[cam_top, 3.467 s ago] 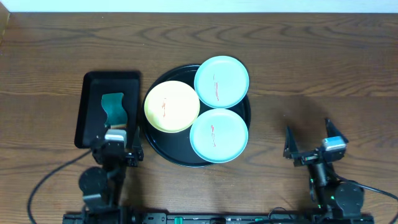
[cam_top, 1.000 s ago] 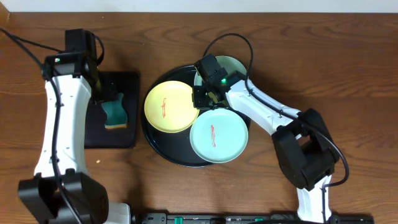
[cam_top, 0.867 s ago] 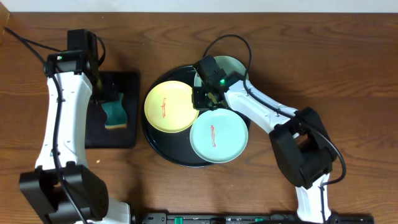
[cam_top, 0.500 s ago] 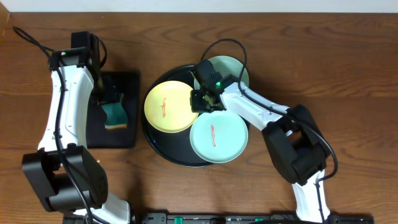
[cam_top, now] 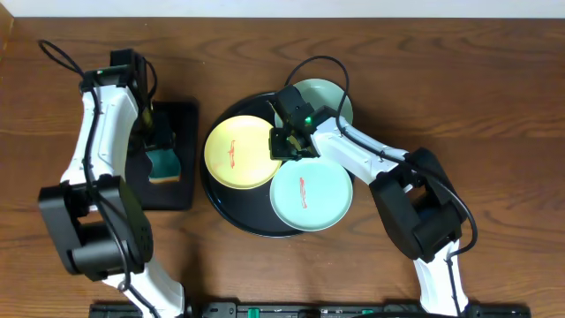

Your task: Clean dirty plates on tray and stack at the side

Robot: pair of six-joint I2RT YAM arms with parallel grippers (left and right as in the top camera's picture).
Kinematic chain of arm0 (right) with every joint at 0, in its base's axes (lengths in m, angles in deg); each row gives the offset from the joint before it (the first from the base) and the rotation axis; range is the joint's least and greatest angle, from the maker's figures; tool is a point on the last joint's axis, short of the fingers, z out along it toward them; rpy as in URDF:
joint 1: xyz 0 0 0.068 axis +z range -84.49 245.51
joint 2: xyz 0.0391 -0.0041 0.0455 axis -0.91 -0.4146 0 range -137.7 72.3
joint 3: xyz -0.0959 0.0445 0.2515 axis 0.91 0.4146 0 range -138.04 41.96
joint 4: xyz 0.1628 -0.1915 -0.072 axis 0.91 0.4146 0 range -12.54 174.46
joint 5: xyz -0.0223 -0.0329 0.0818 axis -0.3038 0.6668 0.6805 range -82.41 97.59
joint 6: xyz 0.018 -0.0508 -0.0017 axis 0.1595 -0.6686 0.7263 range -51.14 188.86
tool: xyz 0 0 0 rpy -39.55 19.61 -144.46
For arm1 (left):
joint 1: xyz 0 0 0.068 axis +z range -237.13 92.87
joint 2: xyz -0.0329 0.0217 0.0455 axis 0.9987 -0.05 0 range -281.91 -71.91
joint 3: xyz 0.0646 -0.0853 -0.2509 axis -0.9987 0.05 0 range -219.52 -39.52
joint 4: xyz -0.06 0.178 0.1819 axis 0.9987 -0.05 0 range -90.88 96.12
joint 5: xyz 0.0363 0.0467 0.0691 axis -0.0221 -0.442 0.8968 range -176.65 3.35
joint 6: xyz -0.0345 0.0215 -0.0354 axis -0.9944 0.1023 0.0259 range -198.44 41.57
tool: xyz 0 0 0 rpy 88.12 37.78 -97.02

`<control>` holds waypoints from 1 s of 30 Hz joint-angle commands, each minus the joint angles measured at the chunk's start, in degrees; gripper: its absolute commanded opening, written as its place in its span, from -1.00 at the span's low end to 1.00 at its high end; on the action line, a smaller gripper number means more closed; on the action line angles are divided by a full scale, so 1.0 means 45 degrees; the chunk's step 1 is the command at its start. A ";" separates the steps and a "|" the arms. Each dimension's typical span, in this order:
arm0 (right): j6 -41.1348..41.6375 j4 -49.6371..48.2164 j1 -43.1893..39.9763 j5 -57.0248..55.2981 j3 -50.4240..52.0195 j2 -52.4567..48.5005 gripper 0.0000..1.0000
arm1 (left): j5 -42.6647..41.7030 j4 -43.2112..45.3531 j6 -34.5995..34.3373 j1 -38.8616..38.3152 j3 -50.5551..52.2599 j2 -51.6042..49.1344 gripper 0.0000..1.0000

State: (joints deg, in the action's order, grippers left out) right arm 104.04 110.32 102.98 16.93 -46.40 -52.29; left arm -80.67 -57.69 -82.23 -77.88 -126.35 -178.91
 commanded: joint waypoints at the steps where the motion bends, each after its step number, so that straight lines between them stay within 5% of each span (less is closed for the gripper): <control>1: -0.0204 -0.0024 0.0185 -0.0112 -0.0112 -0.0442 -0.97 | -0.1365 0.0806 0.1030 0.0656 0.0277 -0.0845 0.18; 14: -0.0355 -0.0112 0.0185 -0.0121 -0.0112 -0.0442 -0.98 | -0.3104 0.2409 0.2176 0.1200 0.0355 -0.3303 -0.07; 19: -0.0355 -0.0136 0.0185 -0.0126 -0.0112 -0.0442 -0.98 | -0.3099 0.2506 0.2171 0.1200 0.0359 -0.3376 -0.51; 21: -0.0355 -0.0146 0.0185 -0.0131 -0.0112 -0.0442 -0.98 | -0.3094 0.2497 0.2152 0.1200 0.0359 -0.3376 -0.85; 30: -0.0413 -0.0126 0.0185 -0.0219 -0.0112 -0.0442 -0.98 | -0.3206 0.2220 0.1200 0.1200 -0.0296 -0.1729 -0.86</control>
State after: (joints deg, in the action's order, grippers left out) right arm 103.56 109.91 103.00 16.89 -46.40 -52.36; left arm -95.14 -47.40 -75.28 -72.57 -125.48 -191.63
